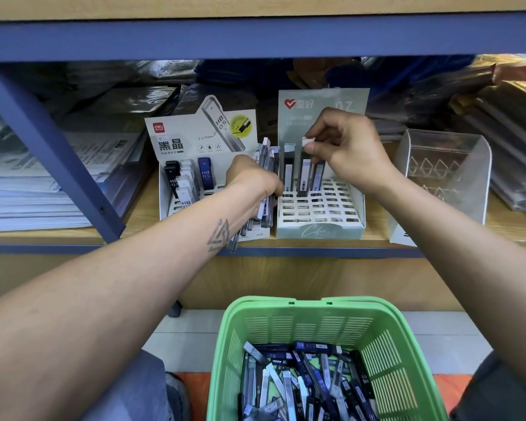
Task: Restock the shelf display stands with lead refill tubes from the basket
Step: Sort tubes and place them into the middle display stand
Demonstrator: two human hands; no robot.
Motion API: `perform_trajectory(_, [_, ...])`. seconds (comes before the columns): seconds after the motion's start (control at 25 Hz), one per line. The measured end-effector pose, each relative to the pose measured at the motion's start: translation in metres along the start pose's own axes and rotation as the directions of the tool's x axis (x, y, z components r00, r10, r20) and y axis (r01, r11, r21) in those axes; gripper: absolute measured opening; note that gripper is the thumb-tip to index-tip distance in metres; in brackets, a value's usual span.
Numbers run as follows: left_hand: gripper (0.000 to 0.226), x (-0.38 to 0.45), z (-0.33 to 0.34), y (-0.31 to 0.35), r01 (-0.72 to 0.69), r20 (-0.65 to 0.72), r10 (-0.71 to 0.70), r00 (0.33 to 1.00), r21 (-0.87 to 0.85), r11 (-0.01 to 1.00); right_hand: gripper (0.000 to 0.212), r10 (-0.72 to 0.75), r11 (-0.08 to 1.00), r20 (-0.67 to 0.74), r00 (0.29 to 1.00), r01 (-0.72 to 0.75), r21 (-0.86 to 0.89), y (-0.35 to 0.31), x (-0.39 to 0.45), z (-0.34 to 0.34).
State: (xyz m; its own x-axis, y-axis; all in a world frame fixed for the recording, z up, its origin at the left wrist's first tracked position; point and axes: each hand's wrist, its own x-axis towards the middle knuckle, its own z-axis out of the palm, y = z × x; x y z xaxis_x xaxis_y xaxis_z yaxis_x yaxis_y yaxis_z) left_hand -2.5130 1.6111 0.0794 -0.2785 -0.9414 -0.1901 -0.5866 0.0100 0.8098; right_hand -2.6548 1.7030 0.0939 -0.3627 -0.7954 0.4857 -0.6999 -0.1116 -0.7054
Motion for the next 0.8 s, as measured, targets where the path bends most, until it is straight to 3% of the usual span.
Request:
perform_trajectory(0.12, [0.043, 0.000, 0.000, 0.000, 0.001, -0.011, -0.001, 1.000, -0.009, 1.000, 0.012, -0.005, 0.998, 0.058, 0.998, 0.009, -0.060, 0.001, -0.002, 0.002])
perform_trajectory(0.24, [0.040, 0.000, 0.001, 0.000, 0.002, -0.006, -0.002, 1.000, -0.014, 1.000, 0.003, -0.002, 0.981, -0.007, 1.000, 0.001, -0.196, 0.008, -0.004, 0.004])
perform_trajectory(0.52, [0.039, 0.002, 0.000, -0.001, -0.009, 0.017, 0.009, 1.000, 0.002, 1.000, 0.016, -0.146, 0.881, 0.008, 0.989, 0.134, -0.455, 0.013, -0.003, 0.009])
perform_trajectory(0.8, [0.039, -0.002, -0.002, -0.001, -0.004, 0.020, 0.004, 1.000, 0.000, 1.000, 0.022, -0.095, 0.889, 0.039, 0.995, 0.102, -0.446, 0.014, -0.004, 0.006])
